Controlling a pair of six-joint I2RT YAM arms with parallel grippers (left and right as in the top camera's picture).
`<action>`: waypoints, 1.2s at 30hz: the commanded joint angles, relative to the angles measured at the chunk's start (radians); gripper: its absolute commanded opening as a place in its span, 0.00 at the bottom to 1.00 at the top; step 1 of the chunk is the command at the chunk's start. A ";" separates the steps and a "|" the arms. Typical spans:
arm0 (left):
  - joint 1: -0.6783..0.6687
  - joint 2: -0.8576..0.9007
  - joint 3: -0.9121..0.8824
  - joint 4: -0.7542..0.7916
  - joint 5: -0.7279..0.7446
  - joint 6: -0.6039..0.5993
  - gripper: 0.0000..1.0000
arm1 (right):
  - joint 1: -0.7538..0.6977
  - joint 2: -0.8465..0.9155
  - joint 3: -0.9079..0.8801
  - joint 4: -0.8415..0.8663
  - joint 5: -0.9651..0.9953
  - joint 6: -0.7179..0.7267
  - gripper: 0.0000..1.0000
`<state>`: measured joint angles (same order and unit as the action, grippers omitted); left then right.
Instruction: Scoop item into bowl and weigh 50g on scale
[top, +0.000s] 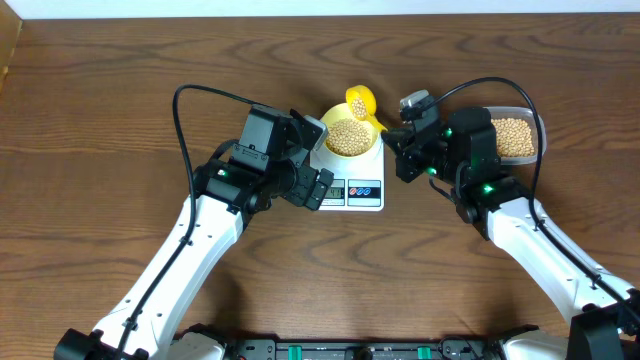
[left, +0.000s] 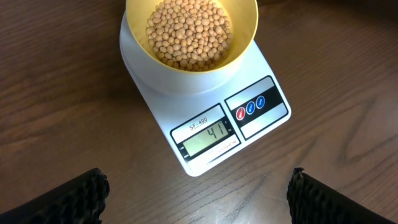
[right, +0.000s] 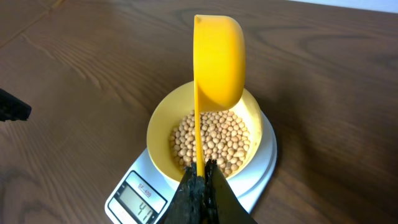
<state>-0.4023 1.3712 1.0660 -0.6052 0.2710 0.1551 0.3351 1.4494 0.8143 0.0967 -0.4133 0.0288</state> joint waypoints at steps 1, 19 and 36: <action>0.000 0.005 -0.005 -0.003 -0.006 0.009 0.94 | 0.007 0.004 0.008 0.005 0.004 -0.023 0.01; 0.000 0.005 -0.005 -0.003 -0.006 0.009 0.94 | 0.027 0.004 0.008 -0.014 0.030 -0.135 0.01; 0.000 0.005 -0.005 -0.003 -0.006 0.009 0.94 | 0.032 0.004 0.008 -0.002 0.045 -0.101 0.01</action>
<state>-0.4023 1.3712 1.0660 -0.6052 0.2710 0.1551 0.3588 1.4494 0.8143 0.0937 -0.3805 -0.0910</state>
